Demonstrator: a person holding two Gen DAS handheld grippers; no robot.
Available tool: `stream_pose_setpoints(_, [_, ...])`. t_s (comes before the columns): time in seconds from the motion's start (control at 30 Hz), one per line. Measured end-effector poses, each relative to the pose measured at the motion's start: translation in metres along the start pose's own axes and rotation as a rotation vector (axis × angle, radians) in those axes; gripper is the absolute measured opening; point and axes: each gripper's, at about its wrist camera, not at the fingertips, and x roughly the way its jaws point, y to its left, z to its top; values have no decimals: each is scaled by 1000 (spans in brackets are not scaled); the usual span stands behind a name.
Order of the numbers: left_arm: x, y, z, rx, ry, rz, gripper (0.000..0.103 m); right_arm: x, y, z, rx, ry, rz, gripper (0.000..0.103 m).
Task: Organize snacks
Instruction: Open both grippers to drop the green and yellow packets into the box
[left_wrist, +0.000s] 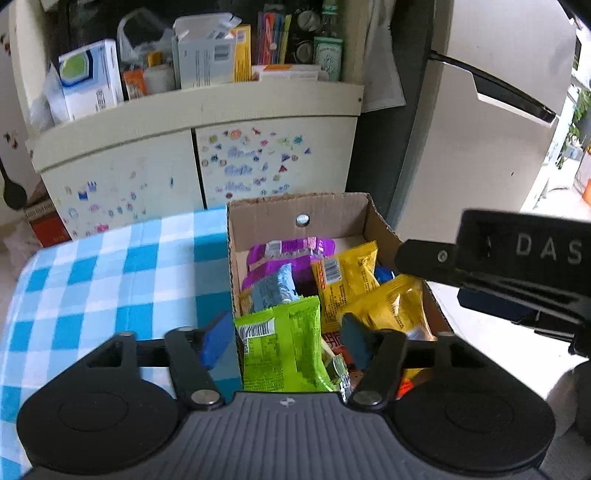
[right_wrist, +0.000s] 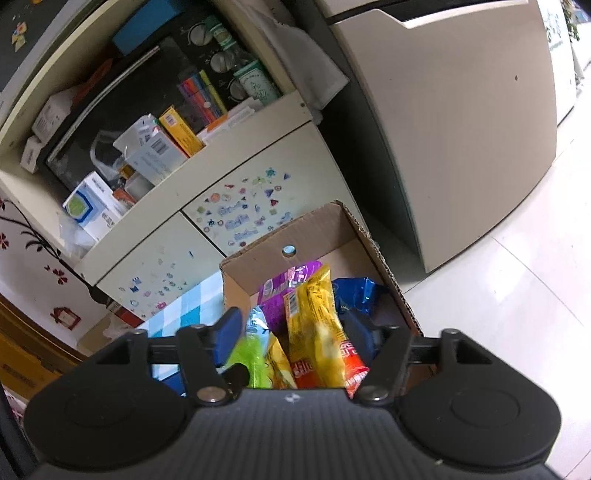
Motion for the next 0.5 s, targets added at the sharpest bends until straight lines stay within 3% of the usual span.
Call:
stream_pose_setpoints(0.13, [-8, -4, -1, 35, -24, 20, 84, -1, 1, 1, 4, -12, 7, 73])
stream_pose_setpoints(0.23, [-12, -5, -1, 37, -22, 47, 96, -1, 0, 2, 7, -16, 7, 74])
stream_pose_setpoints(0.37, [-15, 1, -3, 15, -9, 62, 98, 0, 2, 1, -9, -20, 2, 74])
stream_pose_setpoints(0.5, [-15, 9, -4, -16, 34, 86, 102, 2, 4, 0, -28, -20, -21, 82])
